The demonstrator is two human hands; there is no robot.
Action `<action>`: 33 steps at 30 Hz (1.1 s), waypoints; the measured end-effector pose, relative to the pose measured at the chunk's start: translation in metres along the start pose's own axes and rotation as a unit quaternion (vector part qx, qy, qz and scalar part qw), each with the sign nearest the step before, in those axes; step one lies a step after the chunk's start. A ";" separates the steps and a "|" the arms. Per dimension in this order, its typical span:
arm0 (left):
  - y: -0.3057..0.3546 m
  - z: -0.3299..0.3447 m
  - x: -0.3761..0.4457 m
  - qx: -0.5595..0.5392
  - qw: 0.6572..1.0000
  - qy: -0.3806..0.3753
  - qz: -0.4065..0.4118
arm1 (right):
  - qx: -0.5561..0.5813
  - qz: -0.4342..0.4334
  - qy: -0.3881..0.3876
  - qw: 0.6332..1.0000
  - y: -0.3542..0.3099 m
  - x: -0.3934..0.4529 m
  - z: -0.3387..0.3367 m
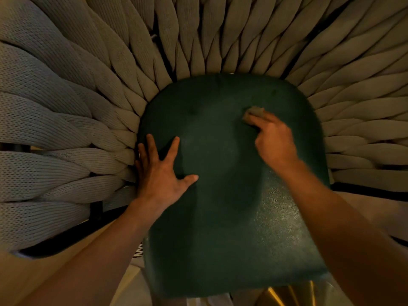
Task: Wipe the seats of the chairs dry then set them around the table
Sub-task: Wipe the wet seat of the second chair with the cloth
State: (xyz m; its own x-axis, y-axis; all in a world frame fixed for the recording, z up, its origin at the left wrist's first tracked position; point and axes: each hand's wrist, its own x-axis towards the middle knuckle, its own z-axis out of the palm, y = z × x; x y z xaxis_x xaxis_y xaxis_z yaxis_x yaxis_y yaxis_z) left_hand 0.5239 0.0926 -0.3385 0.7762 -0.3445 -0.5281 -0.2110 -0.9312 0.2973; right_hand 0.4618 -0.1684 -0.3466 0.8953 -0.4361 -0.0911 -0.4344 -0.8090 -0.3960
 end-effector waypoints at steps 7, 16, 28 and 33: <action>0.000 0.002 0.001 -0.013 1.000 -0.002 -0.005 | 0.004 0.160 0.064 0.985 0.071 0.000 -0.038; 0.000 0.005 0.001 -0.018 1.000 0.005 -0.001 | 0.041 0.176 0.131 0.975 0.036 0.003 -0.012; -0.001 0.006 0.000 -0.010 1.000 0.017 0.016 | 0.039 -0.142 -0.118 0.982 -0.143 0.034 0.061; -0.003 0.007 -0.001 -0.021 0.999 0.035 0.026 | 0.019 -0.221 -0.163 0.961 -0.181 0.039 0.065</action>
State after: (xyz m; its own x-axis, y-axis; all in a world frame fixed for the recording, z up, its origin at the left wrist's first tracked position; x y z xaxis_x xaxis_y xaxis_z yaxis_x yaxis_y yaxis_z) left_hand 0.5198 0.0947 -0.3441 0.8050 -0.3823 -0.4536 -0.2285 -0.9055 0.3577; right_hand 0.5819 -0.0137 -0.3385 0.9777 0.0984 -0.1853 -0.0060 -0.8697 -0.4935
